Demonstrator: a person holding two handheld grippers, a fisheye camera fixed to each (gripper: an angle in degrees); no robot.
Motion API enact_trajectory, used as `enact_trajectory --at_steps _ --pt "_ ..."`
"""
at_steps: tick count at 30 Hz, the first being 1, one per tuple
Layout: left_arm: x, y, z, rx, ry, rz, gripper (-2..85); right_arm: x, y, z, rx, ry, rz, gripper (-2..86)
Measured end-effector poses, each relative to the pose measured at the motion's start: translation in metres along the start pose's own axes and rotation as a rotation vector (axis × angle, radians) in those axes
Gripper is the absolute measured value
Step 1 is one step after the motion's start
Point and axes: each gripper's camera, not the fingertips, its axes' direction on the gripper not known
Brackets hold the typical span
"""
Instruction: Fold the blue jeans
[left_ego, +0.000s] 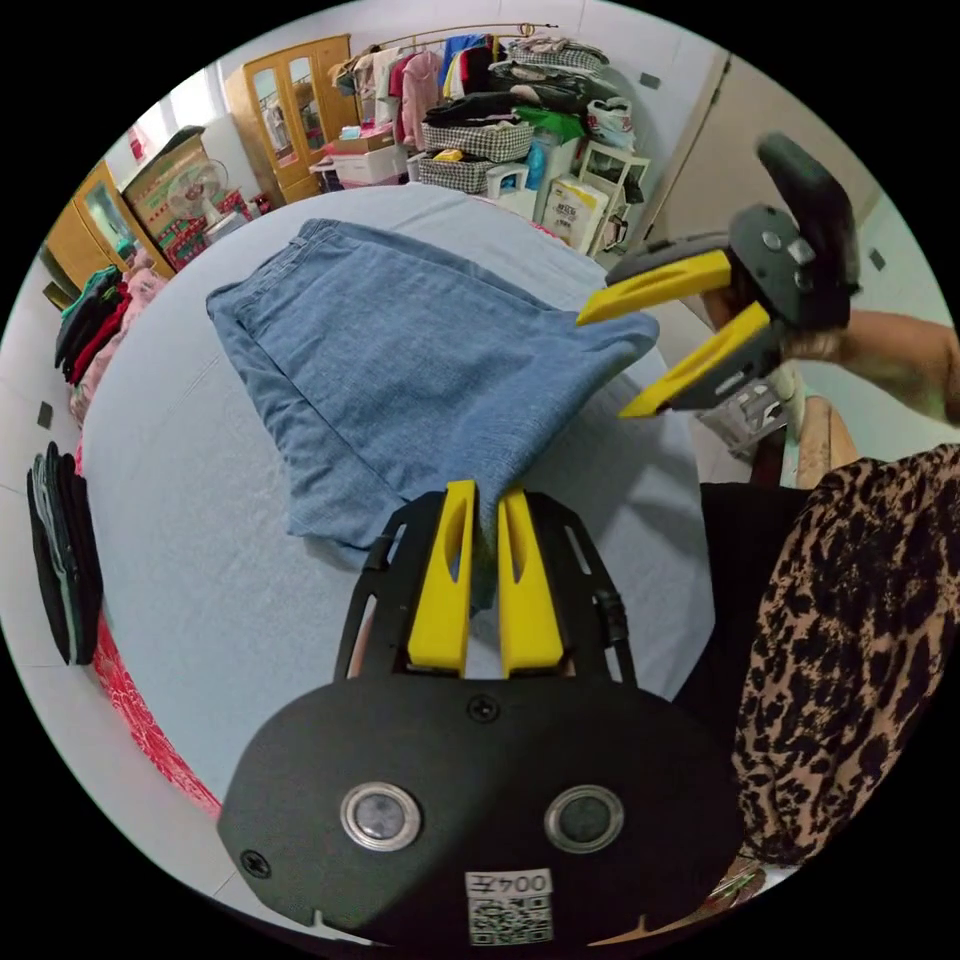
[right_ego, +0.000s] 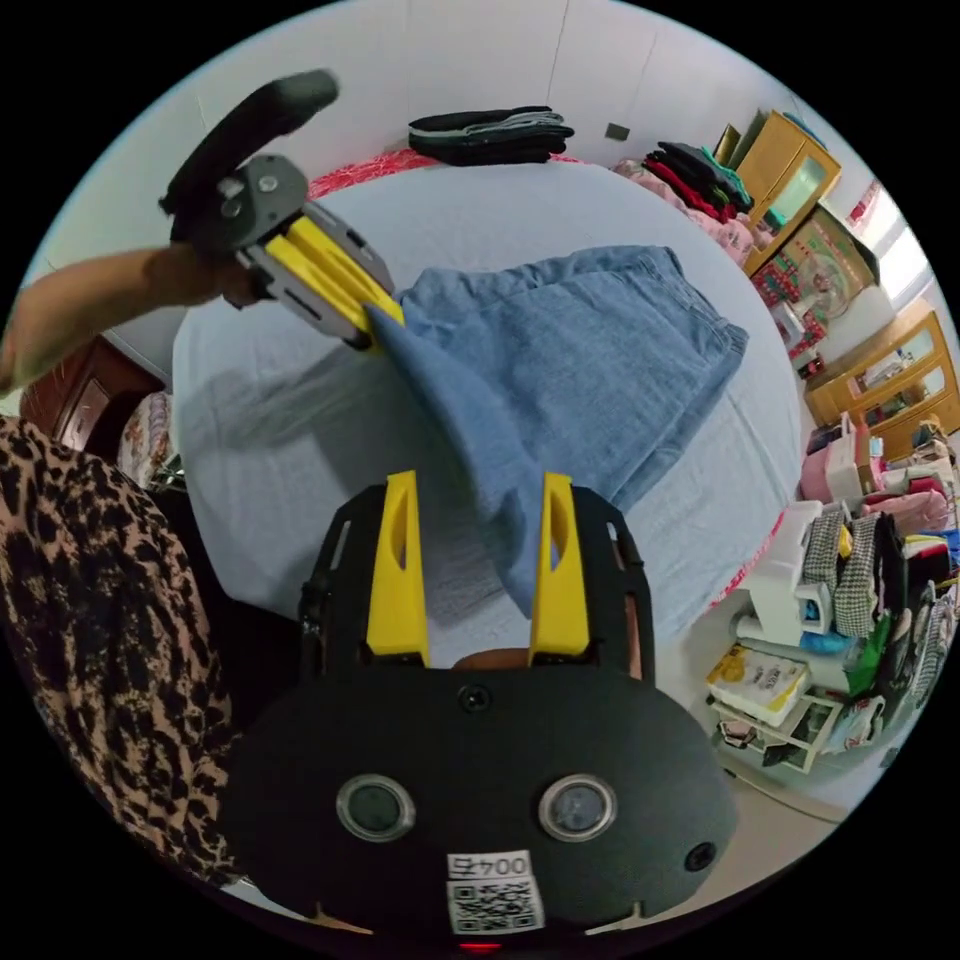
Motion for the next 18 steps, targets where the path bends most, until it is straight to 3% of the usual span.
enact_trajectory --at_steps 3,7,14,18 --pt "-0.005 -0.013 -0.005 -0.021 0.015 -0.002 1.5 -0.014 -0.001 0.015 -0.03 0.101 -0.027 15.6" --pt "-0.009 -0.027 -0.012 -0.04 0.027 0.013 1.4 -0.009 -0.008 0.035 -0.062 0.305 -0.036 6.1" --pt "0.0 -0.029 -0.064 0.0 0.052 0.043 1.4 0.003 -0.018 -0.024 -0.079 0.246 -0.118 4.2" --pt "0.03 -0.012 -0.086 -0.07 0.127 0.086 1.5 -0.016 0.006 -0.056 -0.103 0.044 -0.102 3.5"
